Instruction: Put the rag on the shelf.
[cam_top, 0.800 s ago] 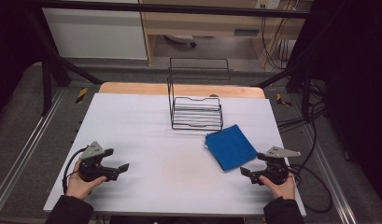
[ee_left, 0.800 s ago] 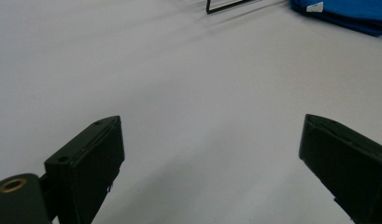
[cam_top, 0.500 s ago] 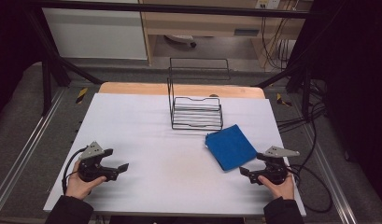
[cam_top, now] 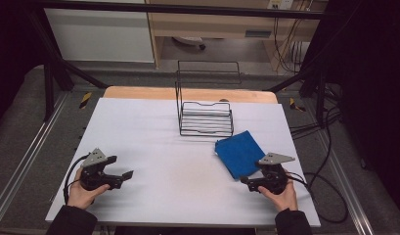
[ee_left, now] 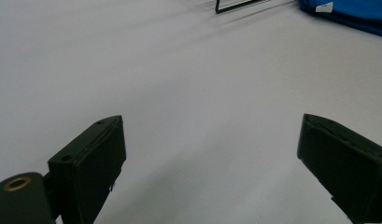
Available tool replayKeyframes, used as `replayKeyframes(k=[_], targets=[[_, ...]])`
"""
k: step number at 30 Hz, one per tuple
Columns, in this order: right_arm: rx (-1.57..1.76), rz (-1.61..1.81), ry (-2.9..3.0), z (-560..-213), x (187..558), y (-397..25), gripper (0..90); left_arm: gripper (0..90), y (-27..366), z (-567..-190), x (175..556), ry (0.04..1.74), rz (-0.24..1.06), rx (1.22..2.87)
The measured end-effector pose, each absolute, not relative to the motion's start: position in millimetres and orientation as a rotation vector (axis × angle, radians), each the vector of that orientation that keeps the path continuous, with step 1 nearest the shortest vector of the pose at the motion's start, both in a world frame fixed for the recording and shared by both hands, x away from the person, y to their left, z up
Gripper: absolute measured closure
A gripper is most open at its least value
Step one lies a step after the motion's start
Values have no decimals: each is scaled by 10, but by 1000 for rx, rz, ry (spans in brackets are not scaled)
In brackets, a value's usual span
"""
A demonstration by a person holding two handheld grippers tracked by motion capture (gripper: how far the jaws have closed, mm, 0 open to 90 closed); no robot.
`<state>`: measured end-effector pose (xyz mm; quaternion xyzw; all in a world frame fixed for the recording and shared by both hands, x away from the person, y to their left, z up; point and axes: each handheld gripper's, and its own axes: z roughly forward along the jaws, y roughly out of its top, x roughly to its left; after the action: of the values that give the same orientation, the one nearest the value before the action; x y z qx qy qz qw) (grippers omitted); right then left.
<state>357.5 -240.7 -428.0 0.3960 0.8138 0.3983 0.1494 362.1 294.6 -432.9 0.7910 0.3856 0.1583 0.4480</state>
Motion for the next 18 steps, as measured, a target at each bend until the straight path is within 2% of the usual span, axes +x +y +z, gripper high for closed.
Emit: replayKeyframes(k=[3, 4, 5, 6, 7, 8, 9, 10, 18], targets=[[1120, 1133, 2357, -4283, 3576, -2348, 235, 84, 2940, -4329, 3620, 950, 392, 1961], [1093, 1122, 2376, -4292, 3577, -2290, 311, 85, 2938, -4331, 3622, 951, 392, 1959], [1093, 1122, 2376, -4292, 3577, -2290, 311, 87, 2938, -4331, 3622, 951, 392, 1959], [1077, 1119, 2394, -4309, 3588, -2237, 377, 88, 2941, -4331, 3622, 952, 392, 1960], [1077, 1119, 2394, -4309, 3588, -2237, 377, 88, 2943, -4330, 3622, 953, 393, 1959], [1070, 1106, 2398, -4327, 3597, -2191, 445, 90, 2946, -4326, 3620, 953, 394, 1957], [1070, 1106, 2398, -4327, 3597, -2191, 445, 91, 2946, -4326, 3620, 953, 394, 1957], [1065, 1081, 2407, -4349, 3616, -2142, 498, 92, 2944, -4327, 3618, 954, 393, 1956], [1025, 991, 2453, -4459, 3669, -2002, 610, 101, 2939, -4332, 3620, 954, 388, 1959]])
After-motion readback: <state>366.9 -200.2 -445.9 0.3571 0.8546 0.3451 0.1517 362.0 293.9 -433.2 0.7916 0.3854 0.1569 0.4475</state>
